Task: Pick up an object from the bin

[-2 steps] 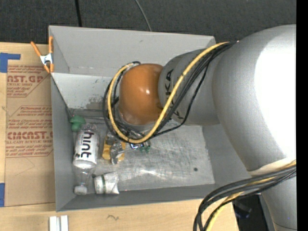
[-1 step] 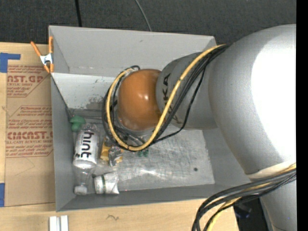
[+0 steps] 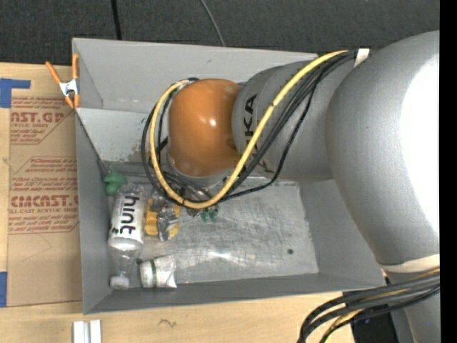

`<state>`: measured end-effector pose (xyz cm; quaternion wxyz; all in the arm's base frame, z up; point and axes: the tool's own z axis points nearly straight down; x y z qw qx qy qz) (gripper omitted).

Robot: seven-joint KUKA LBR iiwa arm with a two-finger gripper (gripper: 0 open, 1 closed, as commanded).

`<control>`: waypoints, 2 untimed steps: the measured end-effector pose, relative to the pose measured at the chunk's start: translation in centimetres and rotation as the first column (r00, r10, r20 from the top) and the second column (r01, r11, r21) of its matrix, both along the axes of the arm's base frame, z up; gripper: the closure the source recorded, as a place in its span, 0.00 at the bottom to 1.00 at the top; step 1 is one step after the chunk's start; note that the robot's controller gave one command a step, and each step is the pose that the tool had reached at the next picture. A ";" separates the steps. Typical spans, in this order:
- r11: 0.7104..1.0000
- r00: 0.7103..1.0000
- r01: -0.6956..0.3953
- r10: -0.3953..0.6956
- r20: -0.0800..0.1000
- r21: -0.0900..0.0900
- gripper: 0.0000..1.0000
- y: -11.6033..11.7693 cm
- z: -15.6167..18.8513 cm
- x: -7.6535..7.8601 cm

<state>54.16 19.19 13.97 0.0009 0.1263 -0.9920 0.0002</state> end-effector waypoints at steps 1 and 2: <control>1.000 1.000 -0.007 0.007 0.015 0.006 1.00 -1.0 -0.3 -1.6; 1.000 1.000 0.007 -0.007 -0.003 0.000 1.00 -0.4 -2.4 0.5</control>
Offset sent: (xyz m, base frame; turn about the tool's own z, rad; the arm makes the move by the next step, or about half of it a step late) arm 0.0245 0.0011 -0.0182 0.0155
